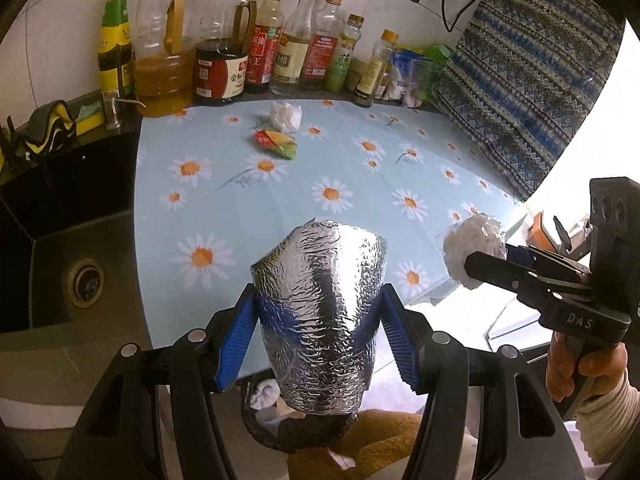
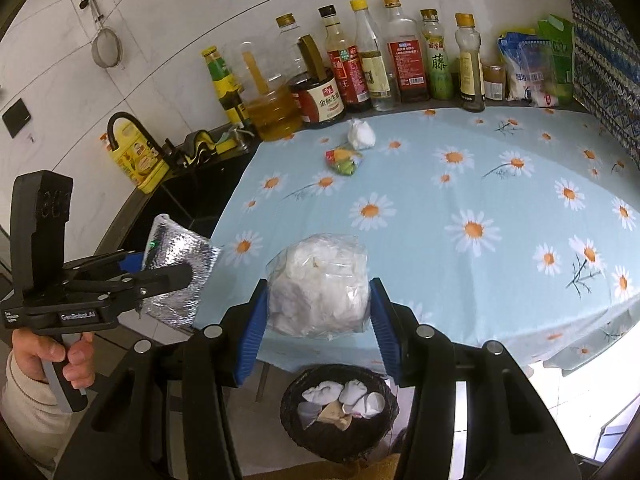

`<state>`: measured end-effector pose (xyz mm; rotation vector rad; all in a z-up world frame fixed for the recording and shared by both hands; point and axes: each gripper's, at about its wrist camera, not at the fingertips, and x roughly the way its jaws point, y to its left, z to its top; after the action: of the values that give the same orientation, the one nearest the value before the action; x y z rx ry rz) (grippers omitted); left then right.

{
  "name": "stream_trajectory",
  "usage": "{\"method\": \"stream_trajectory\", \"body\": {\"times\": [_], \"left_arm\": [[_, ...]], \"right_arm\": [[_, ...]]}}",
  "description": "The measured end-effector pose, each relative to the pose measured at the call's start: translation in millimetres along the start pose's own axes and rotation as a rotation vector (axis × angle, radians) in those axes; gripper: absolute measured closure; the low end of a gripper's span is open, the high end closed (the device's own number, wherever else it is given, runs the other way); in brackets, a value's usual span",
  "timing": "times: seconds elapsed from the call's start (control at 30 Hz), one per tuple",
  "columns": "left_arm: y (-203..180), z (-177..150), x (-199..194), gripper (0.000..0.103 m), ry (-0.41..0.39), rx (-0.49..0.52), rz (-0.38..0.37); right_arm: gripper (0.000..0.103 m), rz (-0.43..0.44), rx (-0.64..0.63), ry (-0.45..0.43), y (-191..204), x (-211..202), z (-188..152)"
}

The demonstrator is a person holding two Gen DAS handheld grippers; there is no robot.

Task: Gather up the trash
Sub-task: 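Carry the foil cup and plastic bags down over the black bin with both tools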

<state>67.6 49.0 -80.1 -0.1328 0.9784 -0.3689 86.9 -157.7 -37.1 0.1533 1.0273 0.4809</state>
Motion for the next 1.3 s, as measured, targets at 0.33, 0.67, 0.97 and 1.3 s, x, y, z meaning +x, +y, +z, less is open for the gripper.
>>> {"method": "stream_trajectory", "body": {"times": [0.33,0.67,0.97,1.3], "left_arm": [[-16,-27,7,0.044,0.036,-0.058,0.031],[-29,-63,16,0.044,0.097,-0.116,0.063],[-36,-98,26,0.044,0.139,-0.157,0.072],[-30,-133,39,0.044,0.176,-0.220,0.079]], "right_arm": [[0.053,0.056,-0.009,0.048,-10,-5,-23],[0.053,0.103,-0.015,0.128,-21,1,-54],[0.053,0.124,-0.021,0.175,-23,4,-84],[0.053,0.128,-0.019,0.239,-30,18,-114]]}}
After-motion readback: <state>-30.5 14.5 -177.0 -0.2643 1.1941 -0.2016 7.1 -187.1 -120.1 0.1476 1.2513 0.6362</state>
